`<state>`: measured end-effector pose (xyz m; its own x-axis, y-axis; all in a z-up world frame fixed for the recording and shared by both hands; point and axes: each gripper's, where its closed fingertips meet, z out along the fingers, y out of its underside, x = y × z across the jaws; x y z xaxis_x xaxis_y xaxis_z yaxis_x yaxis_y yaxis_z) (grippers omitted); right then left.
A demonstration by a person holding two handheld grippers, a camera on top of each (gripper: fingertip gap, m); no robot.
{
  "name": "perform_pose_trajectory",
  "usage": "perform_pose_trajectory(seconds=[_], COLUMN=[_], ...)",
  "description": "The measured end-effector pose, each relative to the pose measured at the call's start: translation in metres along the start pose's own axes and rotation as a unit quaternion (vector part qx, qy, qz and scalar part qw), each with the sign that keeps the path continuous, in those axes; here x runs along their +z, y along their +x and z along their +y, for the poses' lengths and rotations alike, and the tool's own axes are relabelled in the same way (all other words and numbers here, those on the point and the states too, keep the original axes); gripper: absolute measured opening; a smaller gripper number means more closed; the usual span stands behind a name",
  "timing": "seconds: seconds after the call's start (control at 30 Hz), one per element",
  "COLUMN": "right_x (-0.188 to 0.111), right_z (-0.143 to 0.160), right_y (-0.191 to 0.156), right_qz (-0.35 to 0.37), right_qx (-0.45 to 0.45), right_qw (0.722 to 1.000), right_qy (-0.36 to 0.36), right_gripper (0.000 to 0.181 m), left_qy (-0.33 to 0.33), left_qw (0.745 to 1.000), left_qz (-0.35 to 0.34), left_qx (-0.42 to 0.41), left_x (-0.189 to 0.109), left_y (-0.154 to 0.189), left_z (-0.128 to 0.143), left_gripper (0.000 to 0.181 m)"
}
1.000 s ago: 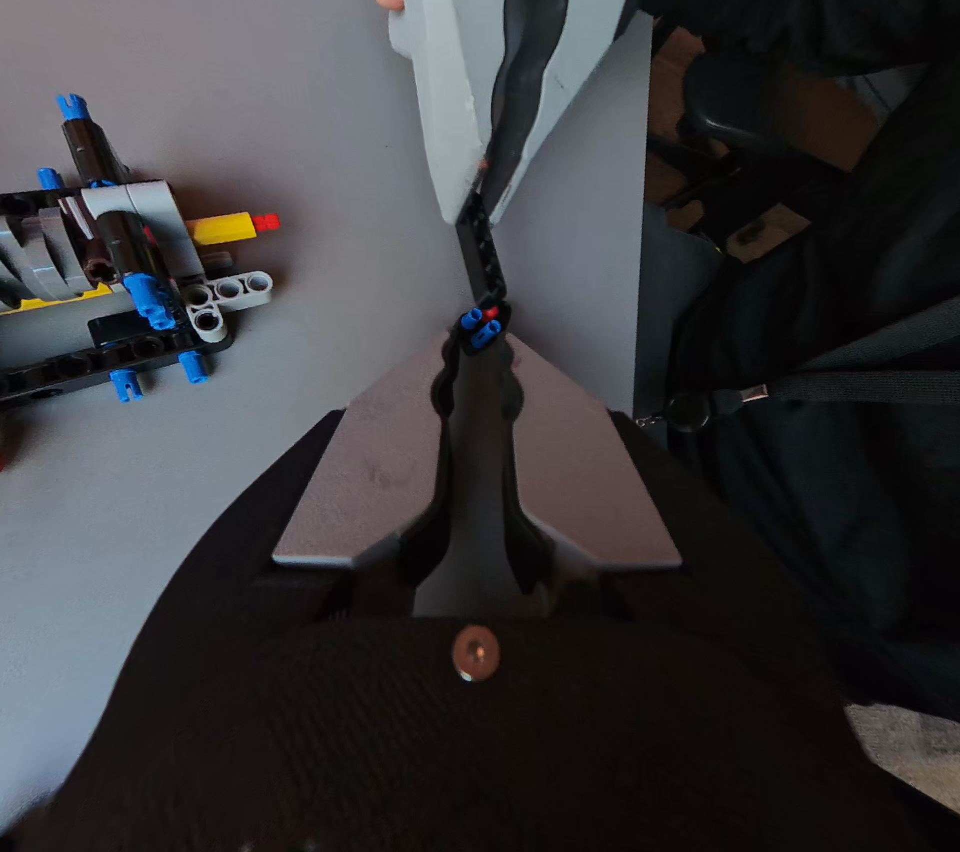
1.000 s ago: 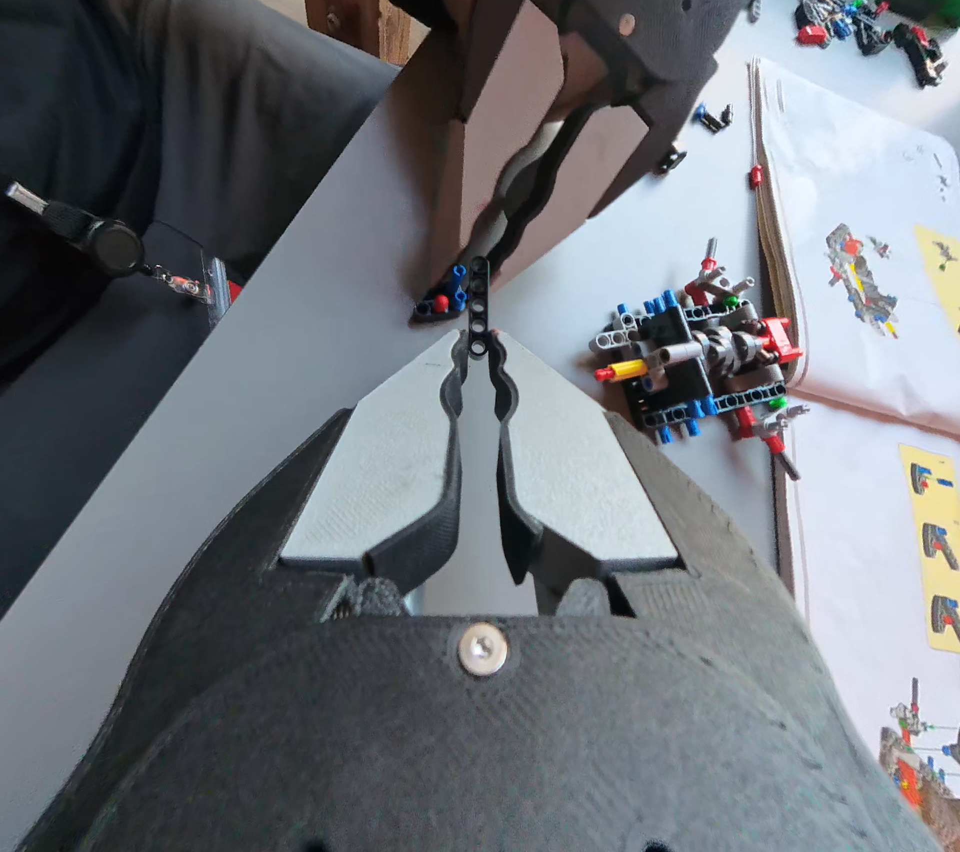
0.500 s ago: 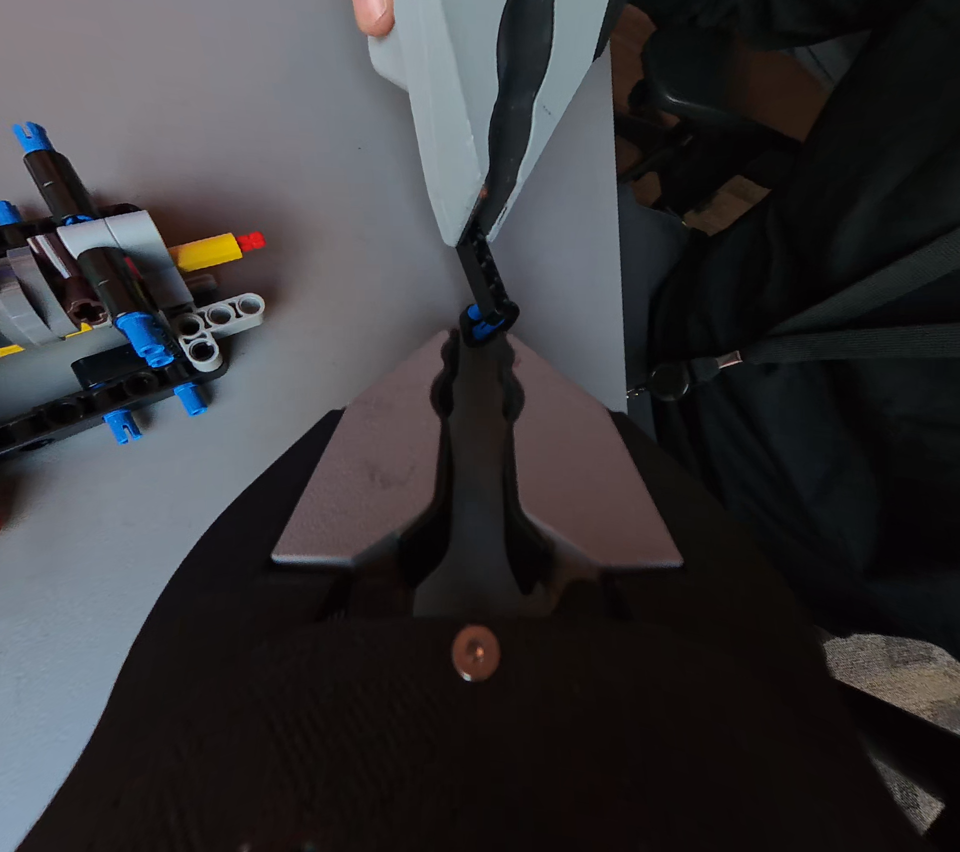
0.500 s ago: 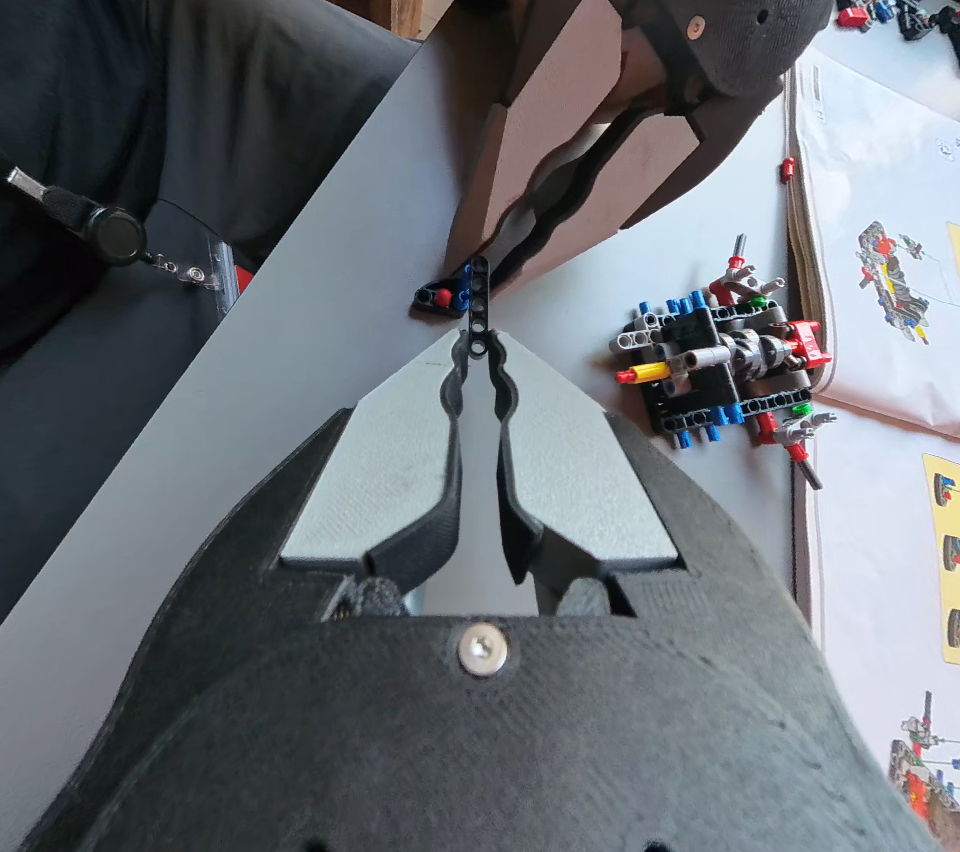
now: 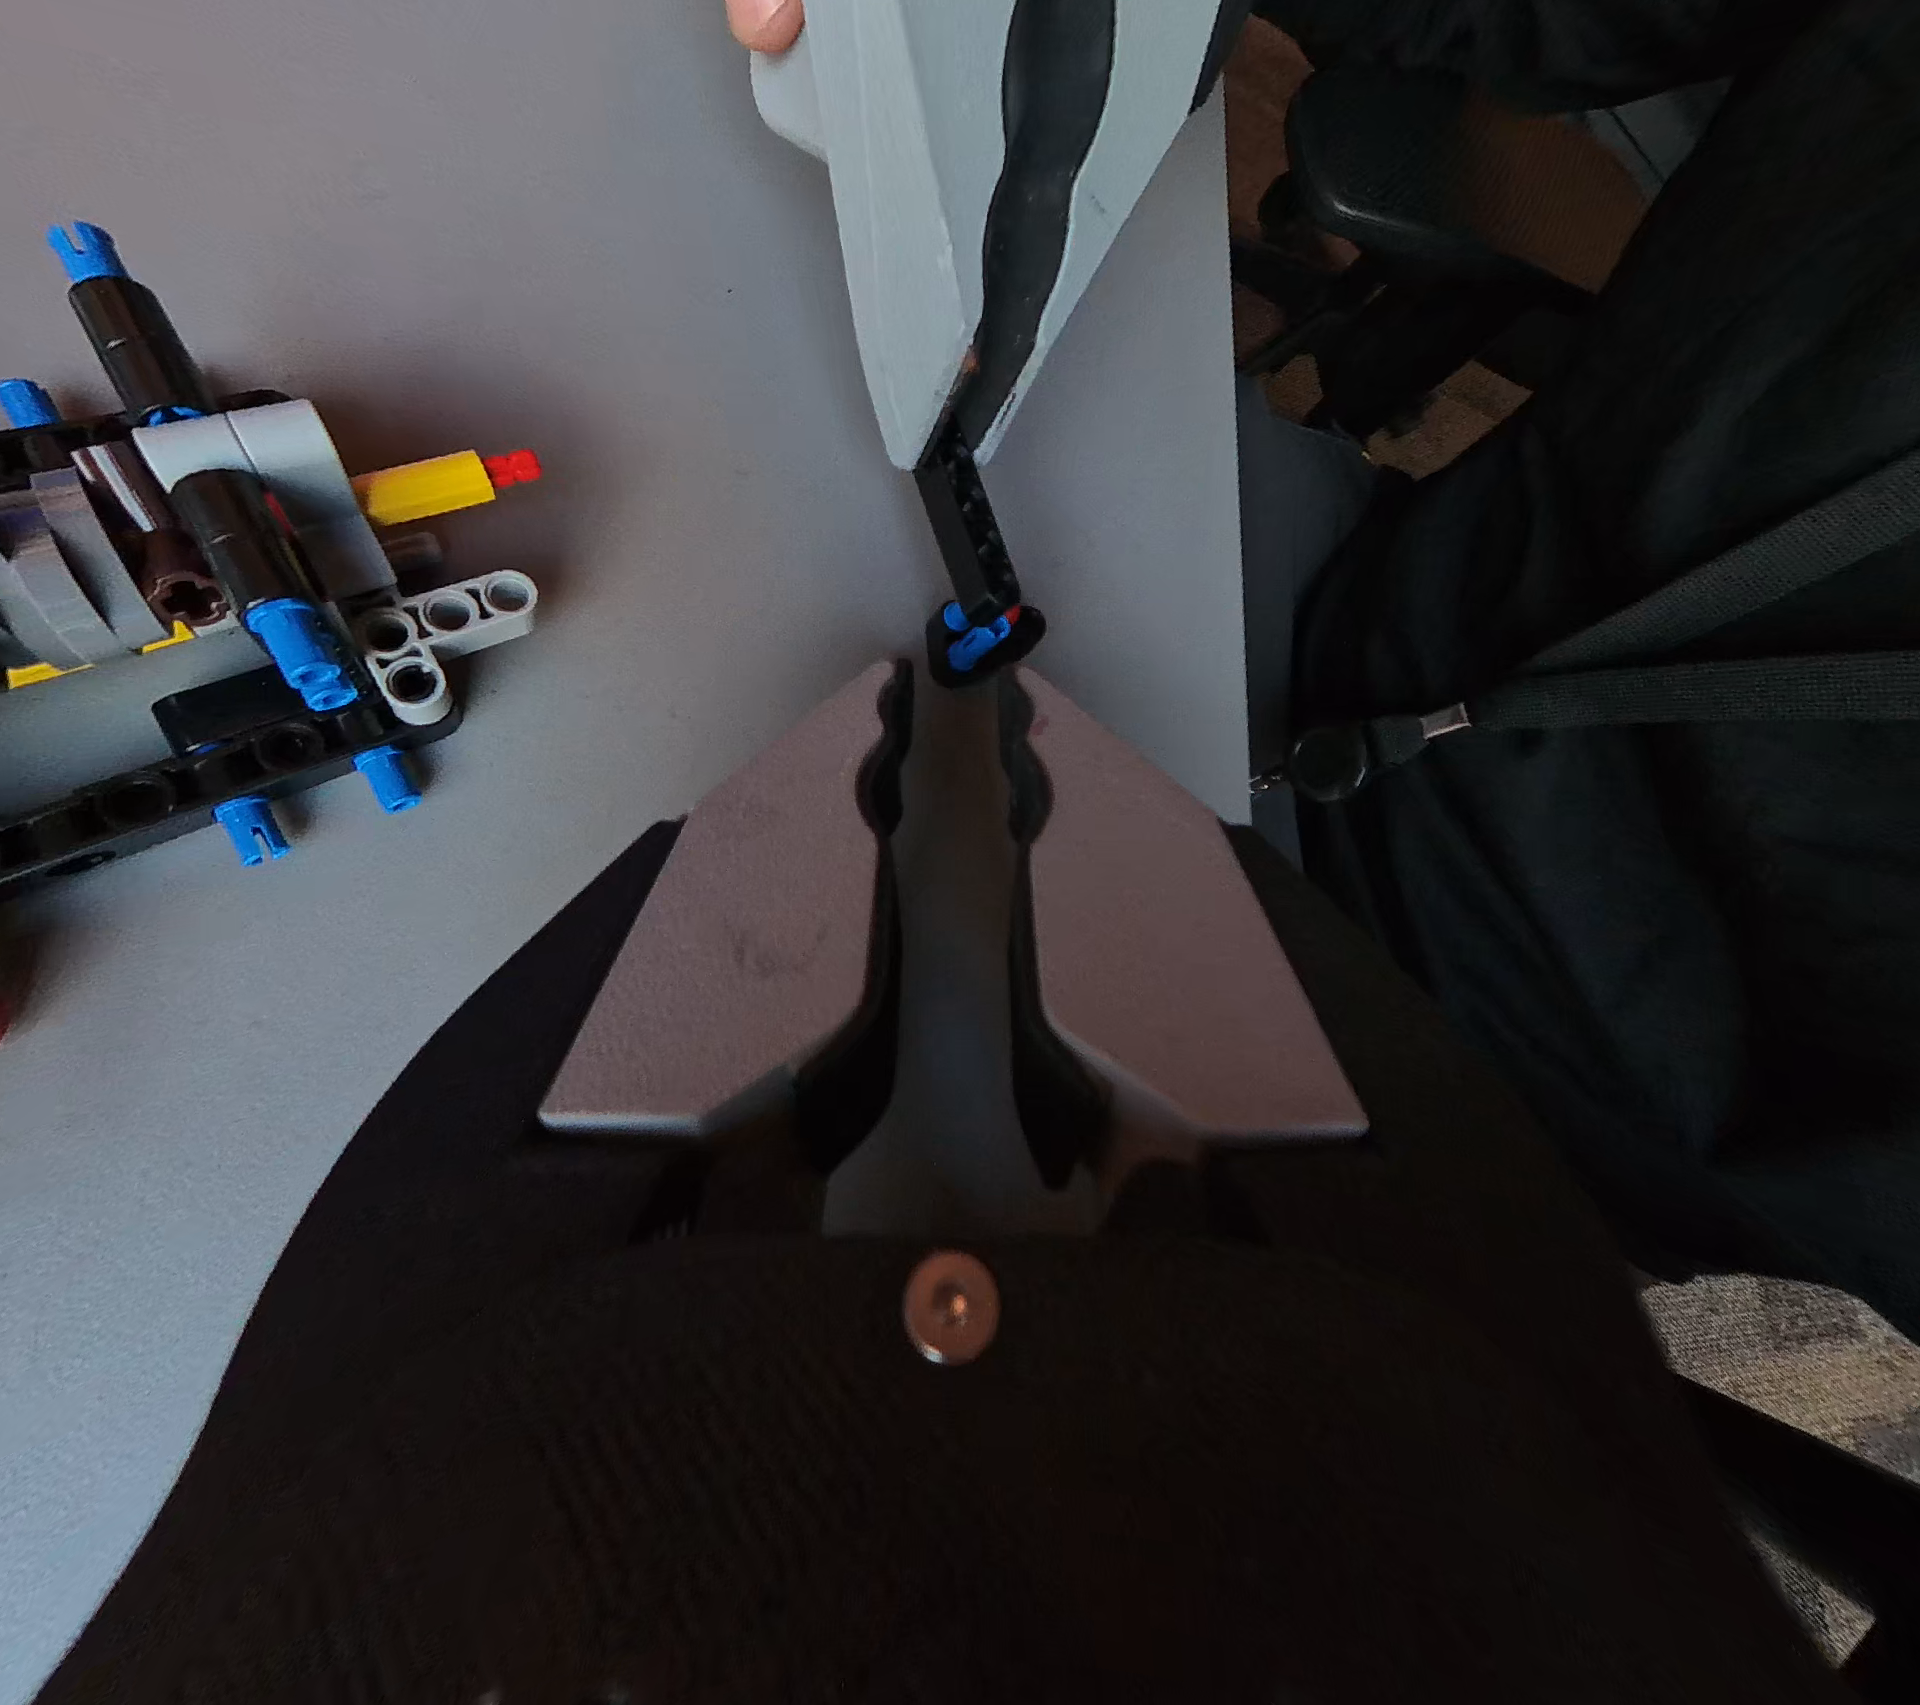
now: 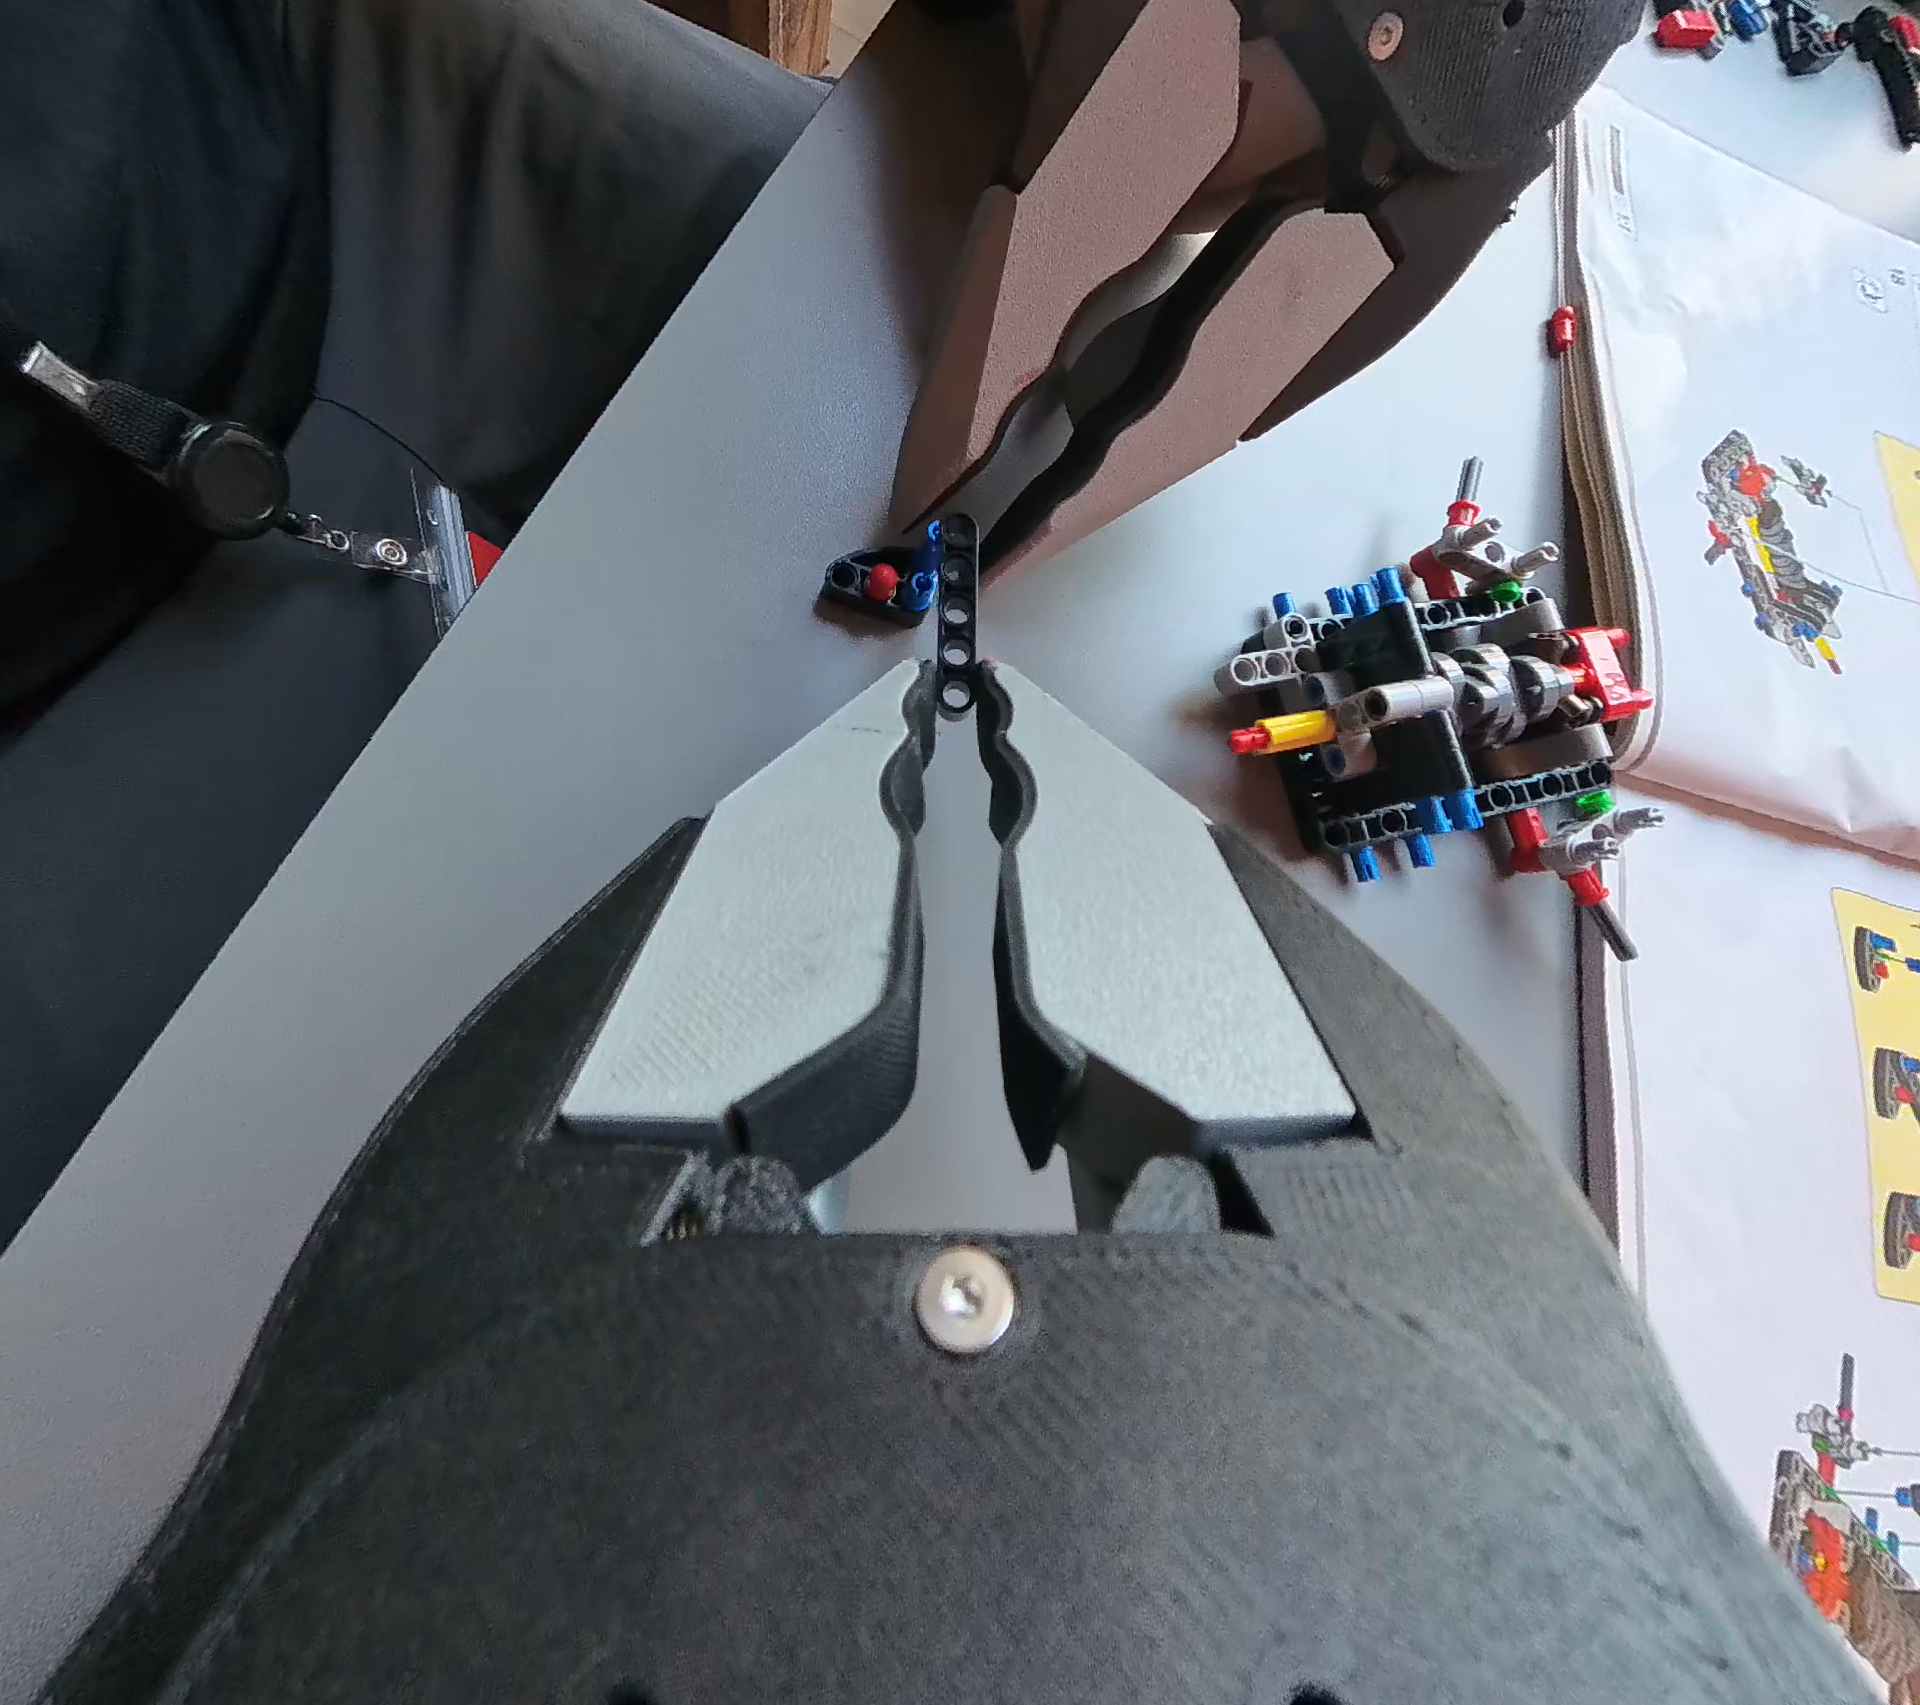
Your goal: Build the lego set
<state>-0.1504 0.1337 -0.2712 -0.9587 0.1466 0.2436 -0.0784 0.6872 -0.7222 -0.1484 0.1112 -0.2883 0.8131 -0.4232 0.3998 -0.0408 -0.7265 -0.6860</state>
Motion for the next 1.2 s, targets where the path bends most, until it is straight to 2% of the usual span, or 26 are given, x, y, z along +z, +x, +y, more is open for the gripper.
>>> perform_pose_trajectory(seconds=[0.63, 1.2], right_x=[0.0009, 0.0016], right_z=[-0.0062, -0.0040], right_y=[-0.0061, -0.0067], right_qz=[-0.012, -0.012], right_qx=[0.060, 0.065], right_qw=[0.998, 0.998], right_qy=[0.001, -0.004], right_gripper=[0.005, 0.005], left_qy=[0.003, 0.004], left_qw=[1.000, 1.000], left_qz=[0.000, 0.005], left_qx=[-0.014, -0.021], left_x=[-0.0011, -0.0012], left_y=[0.0041, 0.0036], left_z=[0.0035, 0.0034], left_gripper=[0.010, 0.009])
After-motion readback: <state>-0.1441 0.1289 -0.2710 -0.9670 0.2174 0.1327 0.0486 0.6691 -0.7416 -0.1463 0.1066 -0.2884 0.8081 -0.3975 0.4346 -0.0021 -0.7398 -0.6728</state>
